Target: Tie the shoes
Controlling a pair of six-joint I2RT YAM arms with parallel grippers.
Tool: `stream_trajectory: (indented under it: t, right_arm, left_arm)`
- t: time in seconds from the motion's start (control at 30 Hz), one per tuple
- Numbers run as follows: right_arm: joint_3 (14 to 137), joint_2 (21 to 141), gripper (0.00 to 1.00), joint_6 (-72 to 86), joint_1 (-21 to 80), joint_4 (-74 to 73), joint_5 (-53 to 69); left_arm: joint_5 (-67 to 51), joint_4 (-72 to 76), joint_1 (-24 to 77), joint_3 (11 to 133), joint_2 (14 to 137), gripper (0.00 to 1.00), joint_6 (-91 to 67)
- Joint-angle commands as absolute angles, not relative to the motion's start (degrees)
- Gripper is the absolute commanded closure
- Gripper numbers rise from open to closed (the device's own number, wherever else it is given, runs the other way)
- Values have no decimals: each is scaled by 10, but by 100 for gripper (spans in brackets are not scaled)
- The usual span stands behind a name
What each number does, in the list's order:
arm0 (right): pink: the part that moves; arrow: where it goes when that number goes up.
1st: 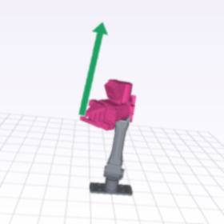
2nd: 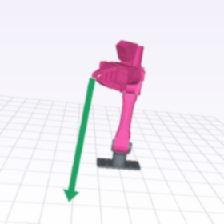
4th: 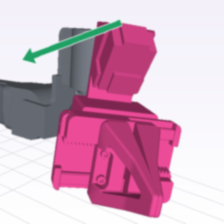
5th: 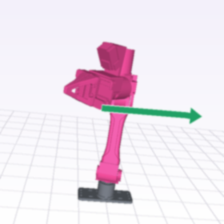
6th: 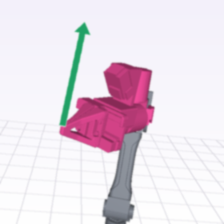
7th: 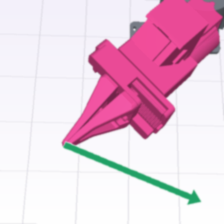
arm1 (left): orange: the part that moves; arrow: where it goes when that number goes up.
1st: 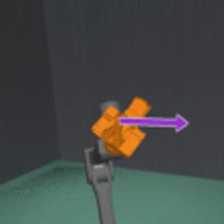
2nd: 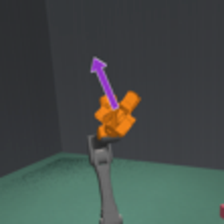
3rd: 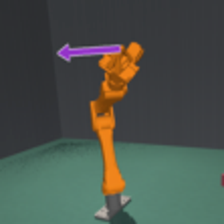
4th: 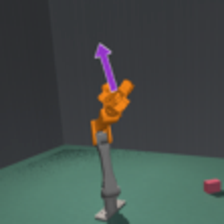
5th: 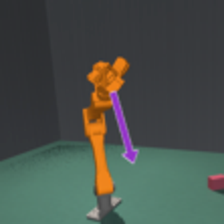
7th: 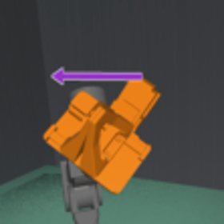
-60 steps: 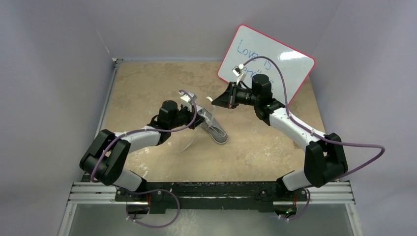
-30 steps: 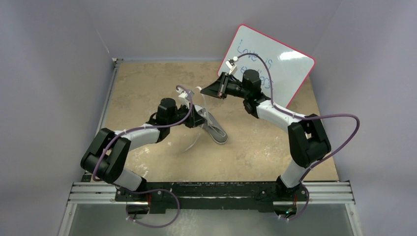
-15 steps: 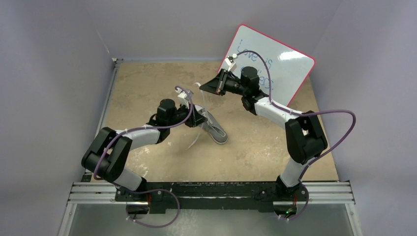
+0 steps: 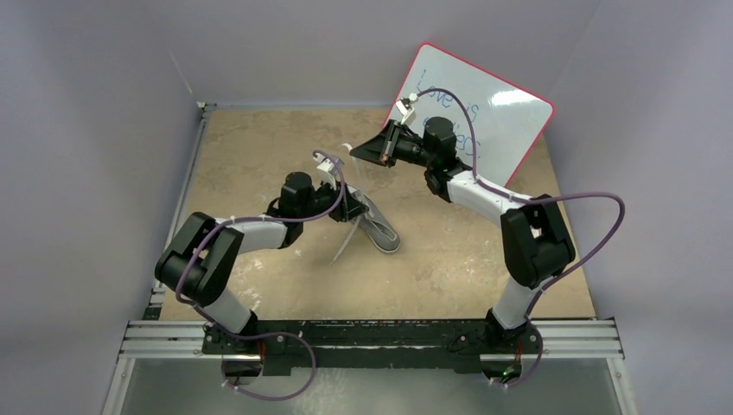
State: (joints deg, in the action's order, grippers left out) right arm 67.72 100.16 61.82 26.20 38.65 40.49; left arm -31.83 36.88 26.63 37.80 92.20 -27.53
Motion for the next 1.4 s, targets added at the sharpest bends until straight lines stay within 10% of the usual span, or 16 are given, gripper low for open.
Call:
stream_trajectory:
  t: [0.0, 0.47, 1.37]
  right_arm:
    - [707, 1006, 100, 629, 264, 423, 417]
    - [777, 1017, 100, 463, 260, 158, 365]
    - [856, 1106, 100, 93, 259, -222, 529]
  left_arm:
    - [-349, 433, 262, 398, 920, 69, -285]
    - [-349, 378, 256, 411, 907, 100, -264]
    - [-401, 417, 235, 398, 897, 100, -339]
